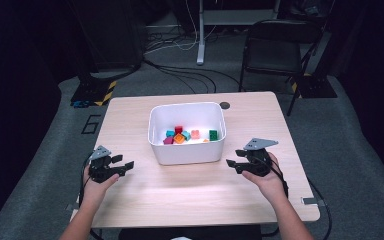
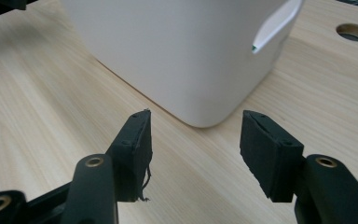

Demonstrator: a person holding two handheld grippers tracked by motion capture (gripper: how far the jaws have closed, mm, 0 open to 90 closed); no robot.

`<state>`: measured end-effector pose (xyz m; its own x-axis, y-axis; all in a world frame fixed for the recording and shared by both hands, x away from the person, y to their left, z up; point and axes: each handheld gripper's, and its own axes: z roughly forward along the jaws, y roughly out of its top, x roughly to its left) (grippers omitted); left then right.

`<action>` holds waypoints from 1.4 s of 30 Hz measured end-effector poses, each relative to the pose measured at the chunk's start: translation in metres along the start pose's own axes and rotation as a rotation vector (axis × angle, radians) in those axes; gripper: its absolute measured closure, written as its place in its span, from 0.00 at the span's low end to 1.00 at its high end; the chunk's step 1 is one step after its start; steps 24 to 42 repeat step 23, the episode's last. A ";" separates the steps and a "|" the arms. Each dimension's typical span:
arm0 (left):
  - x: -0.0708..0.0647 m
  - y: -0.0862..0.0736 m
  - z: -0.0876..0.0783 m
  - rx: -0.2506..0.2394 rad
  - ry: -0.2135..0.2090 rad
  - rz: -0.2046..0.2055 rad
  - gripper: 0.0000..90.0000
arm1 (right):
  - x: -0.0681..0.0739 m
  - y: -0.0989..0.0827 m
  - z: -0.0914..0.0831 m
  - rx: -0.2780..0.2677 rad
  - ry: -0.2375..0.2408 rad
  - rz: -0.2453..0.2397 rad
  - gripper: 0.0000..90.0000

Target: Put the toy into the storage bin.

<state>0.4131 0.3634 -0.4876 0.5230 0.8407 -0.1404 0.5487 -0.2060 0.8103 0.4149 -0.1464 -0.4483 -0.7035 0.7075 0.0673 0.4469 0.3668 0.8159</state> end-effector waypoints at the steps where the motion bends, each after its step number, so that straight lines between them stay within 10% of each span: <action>1: 0.001 -0.002 0.002 0.014 0.001 0.005 0.38 | -0.001 -0.003 0.001 -0.005 -0.004 0.007 0.48; 16: 0.010 -0.014 0.029 0.131 0.054 0.014 0.36 | -0.024 -0.043 0.014 0.034 -0.094 0.126 0.44; 23: 0.023 -0.015 0.028 0.120 0.107 -0.050 0.35 | -0.034 -0.053 0.009 0.050 -0.154 0.150 0.39; 42: 0.023 -0.015 0.028 0.120 0.107 -0.050 0.35 | -0.034 -0.053 0.009 0.050 -0.154 0.150 0.39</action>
